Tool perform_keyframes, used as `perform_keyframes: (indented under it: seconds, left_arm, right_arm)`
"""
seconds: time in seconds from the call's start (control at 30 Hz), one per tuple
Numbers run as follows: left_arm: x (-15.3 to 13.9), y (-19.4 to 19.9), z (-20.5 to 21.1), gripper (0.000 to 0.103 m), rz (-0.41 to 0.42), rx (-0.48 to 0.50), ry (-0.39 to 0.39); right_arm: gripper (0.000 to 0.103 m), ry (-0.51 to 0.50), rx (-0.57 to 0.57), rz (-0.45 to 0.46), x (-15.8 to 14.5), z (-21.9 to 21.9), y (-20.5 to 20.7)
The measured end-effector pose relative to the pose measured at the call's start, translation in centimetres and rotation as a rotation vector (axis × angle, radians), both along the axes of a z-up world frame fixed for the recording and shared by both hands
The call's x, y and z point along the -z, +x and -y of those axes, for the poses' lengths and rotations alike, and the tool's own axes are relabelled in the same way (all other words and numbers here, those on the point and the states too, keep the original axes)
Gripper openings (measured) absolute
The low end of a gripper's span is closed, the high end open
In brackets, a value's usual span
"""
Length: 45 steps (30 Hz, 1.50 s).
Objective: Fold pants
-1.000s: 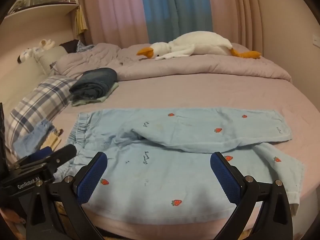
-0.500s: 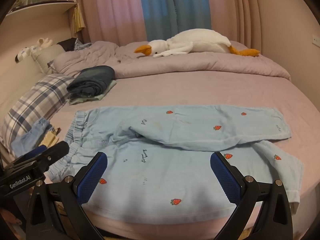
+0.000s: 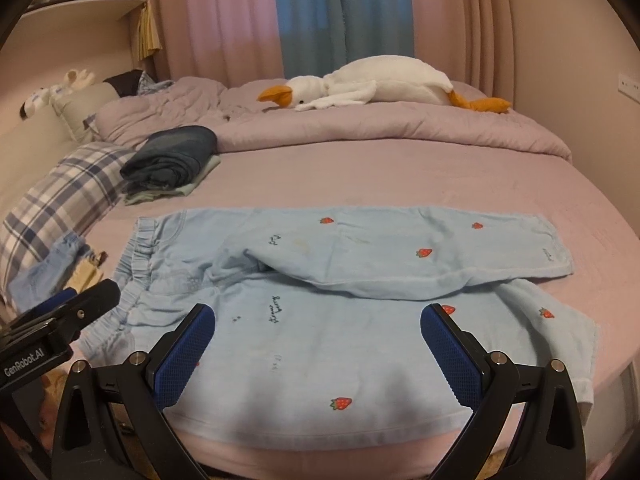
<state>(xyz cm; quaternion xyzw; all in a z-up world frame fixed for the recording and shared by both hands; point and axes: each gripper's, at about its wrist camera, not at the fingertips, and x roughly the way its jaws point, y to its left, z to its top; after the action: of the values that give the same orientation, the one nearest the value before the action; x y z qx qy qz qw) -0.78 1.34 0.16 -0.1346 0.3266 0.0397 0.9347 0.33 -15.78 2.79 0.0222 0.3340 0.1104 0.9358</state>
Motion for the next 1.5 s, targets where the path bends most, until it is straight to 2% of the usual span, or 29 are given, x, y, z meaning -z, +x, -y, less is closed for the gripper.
perform_keyframes:
  seconds: [1.5]
  left_arm:
    - [-0.25,-0.18,-0.28,0.097,-0.006,-0.010,0.002]
  right_arm:
    - [0.102,0.011,0.020,-0.010,0.00,0.68,0.28]
